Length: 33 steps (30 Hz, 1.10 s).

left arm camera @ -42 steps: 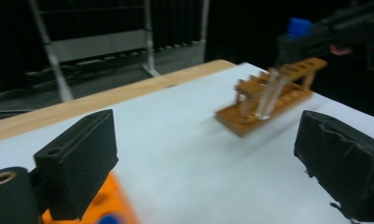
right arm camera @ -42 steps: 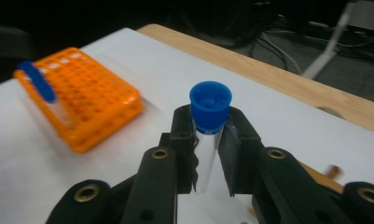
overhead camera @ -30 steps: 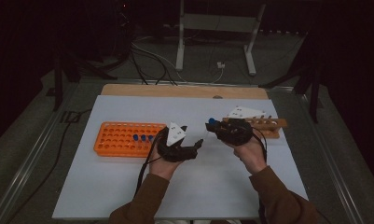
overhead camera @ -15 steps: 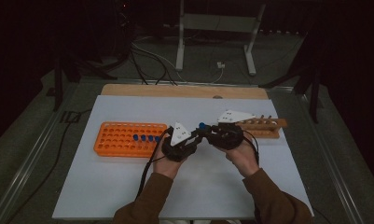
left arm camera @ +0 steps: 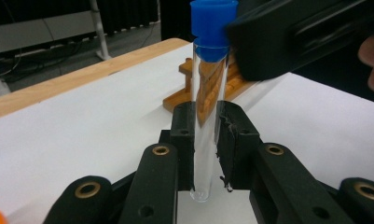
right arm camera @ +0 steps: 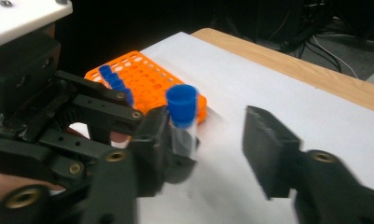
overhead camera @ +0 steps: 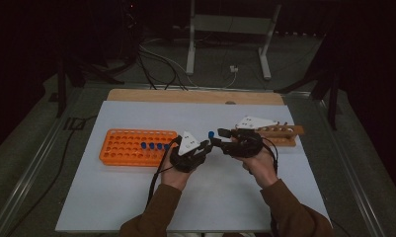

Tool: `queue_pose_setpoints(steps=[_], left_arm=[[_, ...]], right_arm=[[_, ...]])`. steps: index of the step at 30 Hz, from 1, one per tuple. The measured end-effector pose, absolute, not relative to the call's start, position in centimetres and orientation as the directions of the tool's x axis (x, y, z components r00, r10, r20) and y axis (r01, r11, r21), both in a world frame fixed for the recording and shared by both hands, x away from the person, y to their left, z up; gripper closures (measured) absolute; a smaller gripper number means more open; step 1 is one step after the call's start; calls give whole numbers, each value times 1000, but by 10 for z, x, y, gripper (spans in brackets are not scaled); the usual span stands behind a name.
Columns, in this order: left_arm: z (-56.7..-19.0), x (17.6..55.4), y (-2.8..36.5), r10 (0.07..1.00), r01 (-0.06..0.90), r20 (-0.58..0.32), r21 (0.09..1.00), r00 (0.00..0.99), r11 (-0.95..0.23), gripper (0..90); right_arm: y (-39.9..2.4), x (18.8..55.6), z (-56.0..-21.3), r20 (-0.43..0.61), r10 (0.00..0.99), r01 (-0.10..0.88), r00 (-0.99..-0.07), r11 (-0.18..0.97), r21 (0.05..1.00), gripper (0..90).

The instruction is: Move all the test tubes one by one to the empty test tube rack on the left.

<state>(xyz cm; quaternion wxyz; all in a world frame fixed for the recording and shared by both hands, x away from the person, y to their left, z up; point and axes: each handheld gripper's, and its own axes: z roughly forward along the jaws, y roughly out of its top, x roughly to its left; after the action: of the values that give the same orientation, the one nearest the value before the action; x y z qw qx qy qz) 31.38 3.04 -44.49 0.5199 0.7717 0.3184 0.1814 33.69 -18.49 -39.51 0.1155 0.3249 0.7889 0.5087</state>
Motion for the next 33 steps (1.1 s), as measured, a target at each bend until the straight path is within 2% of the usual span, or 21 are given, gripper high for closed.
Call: queue_pose_setpoints(steps=[6, 10, 25, 33], left_arm=[[-450, 313, 44, 693, 328, -81, 916, 716, -232, 784], [-452, 310, 54, 699, 339, -89, 913, 709, -227, 784], [-454, 287, 96, 675, 333, -95, 914, 731, -232, 784], [-454, 279, 131, 692, 339, -113, 920, 713, -198, 784]], right_arm=[[-198, 336, -396, 126, 675, 387, -727, 251, 887, 240], [-206, 337, -399, 116, 694, 390, -710, 252, 886, 154], [-238, 338, -416, 84, 754, 404, -652, 251, 880, 42], [-256, 335, -426, 88, 788, 424, -610, 231, 876, 17]])
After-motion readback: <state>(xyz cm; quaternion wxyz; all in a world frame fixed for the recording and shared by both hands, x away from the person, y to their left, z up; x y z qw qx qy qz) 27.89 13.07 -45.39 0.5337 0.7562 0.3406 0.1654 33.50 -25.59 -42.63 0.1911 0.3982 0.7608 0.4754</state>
